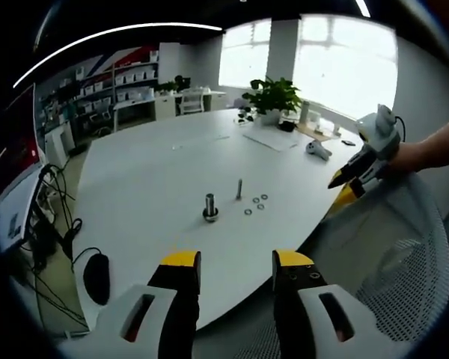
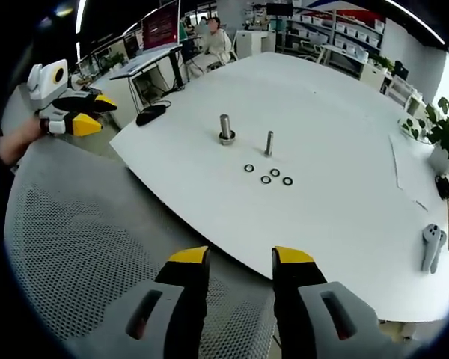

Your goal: Place the washer onto the threaded stud by aligning its center hole with the stud, sliding it down to the base, and recovering from edge contact or off-axis alignment until the washer reaches the visible bottom stop.

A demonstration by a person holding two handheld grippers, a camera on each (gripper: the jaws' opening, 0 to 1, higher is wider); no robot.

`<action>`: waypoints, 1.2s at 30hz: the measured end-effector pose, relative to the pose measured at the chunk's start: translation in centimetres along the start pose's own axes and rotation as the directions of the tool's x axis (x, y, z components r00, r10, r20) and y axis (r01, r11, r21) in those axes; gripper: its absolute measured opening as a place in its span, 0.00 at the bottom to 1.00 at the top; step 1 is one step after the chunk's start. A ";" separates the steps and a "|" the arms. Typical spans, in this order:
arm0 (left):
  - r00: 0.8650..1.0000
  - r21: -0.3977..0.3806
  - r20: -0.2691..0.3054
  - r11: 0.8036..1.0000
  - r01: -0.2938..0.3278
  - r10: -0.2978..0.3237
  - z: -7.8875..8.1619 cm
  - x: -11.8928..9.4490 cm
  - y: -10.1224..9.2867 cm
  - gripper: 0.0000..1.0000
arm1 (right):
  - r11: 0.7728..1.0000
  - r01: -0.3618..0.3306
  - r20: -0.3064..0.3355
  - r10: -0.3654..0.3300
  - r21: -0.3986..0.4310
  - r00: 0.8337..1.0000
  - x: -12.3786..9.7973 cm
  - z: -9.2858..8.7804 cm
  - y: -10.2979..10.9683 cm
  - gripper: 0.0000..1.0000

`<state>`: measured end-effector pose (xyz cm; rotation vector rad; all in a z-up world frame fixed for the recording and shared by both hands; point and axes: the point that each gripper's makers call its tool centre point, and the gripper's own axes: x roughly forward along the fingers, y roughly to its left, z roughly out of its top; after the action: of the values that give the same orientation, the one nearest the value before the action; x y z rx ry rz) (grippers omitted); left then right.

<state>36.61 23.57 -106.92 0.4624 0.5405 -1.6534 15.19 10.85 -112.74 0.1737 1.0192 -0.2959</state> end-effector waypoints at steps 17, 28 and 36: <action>1.000 0.000 -0.029 1.000 -0.004 0.004 -0.7 0.0 0.2 0.35 | 0.995 -0.023 -0.070 0.016 -0.096 0.997 4.7 2.2 -0.4 0.39; 0.999 0.005 -0.034 1.000 -0.023 0.023 -0.9 0.1 0.5 0.34 | 0.999 -0.026 -0.178 0.019 -0.038 0.984 8.9 1.4 0.3 0.39; 0.998 -0.001 -0.050 1.000 -0.027 0.027 -1.0 0.0 0.4 0.33 | 0.998 -0.046 -0.192 0.038 -0.039 0.981 12.0 2.3 0.5 0.39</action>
<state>36.99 24.09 -107.80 0.5083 0.5704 -1.6193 23.11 8.73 -121.80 0.1871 1.2104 -0.2213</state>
